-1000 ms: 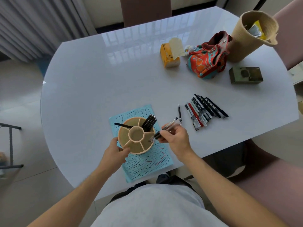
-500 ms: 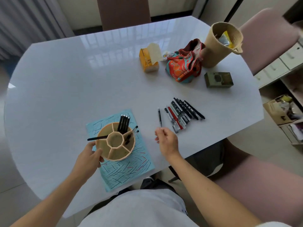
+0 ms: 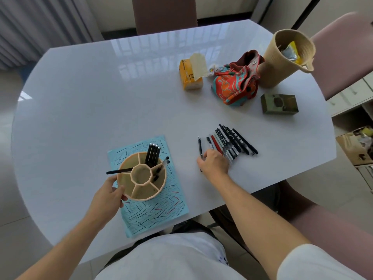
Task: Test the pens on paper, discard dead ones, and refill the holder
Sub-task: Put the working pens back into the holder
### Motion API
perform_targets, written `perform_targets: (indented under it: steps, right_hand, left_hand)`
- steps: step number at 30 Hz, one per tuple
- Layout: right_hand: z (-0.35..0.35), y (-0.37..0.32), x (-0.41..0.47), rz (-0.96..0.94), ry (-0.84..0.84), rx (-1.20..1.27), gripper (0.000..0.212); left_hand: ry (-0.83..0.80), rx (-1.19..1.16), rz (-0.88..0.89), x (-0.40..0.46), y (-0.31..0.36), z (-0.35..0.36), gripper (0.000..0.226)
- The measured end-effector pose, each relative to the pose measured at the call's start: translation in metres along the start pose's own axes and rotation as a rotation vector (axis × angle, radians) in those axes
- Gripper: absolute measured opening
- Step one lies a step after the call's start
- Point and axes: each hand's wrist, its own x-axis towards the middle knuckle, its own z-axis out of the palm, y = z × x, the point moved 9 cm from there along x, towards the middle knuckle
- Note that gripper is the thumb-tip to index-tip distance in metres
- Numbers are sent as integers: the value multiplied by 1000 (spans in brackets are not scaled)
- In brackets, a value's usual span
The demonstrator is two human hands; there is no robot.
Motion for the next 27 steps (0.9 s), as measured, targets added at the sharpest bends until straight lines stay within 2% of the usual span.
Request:
perform_targets:
  steps: [6,10,14,18,27]
  right_hand:
    - [8,-2,3,80,-83,194,19]
    - [3,7,-5,67,-40,299,16]
    - [-17,23,-4,34,66,214,16]
    - [-19,38,6,39,38,98,17]
    - [-18,36,9,49,47,10,23]
  left_hand:
    - [5,7,-8,-1,0,1,24]
    - [1,-11,-10,0,-2,3,22]
    - [2,6,3,1,-2,2,22]
    - [-11,17,3,4,-1,2,25]
    - [-19,2,8,4,-2,2,29]
